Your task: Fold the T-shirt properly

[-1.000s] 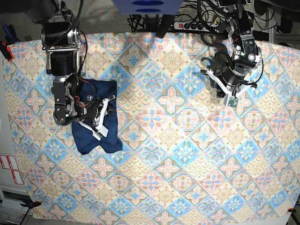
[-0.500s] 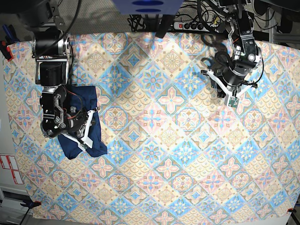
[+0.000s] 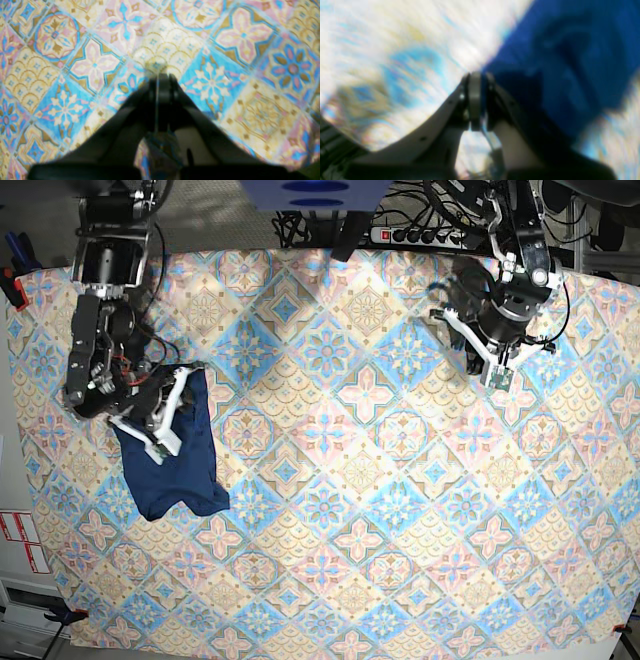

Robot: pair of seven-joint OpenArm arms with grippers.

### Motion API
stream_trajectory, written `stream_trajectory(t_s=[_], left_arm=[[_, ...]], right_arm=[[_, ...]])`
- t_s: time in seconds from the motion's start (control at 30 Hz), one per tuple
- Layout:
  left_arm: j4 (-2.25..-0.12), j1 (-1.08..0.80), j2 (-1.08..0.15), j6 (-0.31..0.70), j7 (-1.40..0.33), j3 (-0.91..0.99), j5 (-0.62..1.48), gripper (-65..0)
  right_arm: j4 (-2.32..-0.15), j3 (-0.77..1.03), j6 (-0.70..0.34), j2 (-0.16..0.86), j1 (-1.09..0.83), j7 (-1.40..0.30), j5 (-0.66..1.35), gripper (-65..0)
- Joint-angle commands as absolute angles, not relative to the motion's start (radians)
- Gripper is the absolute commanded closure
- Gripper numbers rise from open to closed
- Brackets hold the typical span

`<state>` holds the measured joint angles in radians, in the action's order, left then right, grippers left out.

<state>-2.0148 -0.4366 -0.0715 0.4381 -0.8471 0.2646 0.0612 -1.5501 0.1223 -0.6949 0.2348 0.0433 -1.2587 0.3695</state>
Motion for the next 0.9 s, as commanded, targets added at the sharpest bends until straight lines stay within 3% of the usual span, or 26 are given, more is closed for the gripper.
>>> stream_trajectory(t_s=[0.0, 0.27, 0.47, 0.87], left_arm=[[-2.041, -0.452, -0.076, 0.437, -0.829, 0.266, 0.067, 0.0], [-2.095, -0.611, -0.076, 0.437, -0.825, 0.272, 0.074, 0.0], [-2.098, -0.746, -0.081, 0.438, -0.823, 0.294, 0.197, 0.0], [-2.095, -0.993, -0.079, 0.438, -0.823, 0.544, 0.489, 0.0]], right_arm=[[-1.603, 0.151, -0.698, 0.243, 0.03, -1.233, 0.398, -0.2], [-1.867, 0.386, -0.698, 0.243, -0.255, -1.237, 0.398, 0.0], [-1.897, 0.552, -0.698, 0.243, -0.441, -1.237, 0.398, 0.0], [-1.896, 0.613, -0.698, 0.242, -0.737, -1.23, 0.392, 0.0]])
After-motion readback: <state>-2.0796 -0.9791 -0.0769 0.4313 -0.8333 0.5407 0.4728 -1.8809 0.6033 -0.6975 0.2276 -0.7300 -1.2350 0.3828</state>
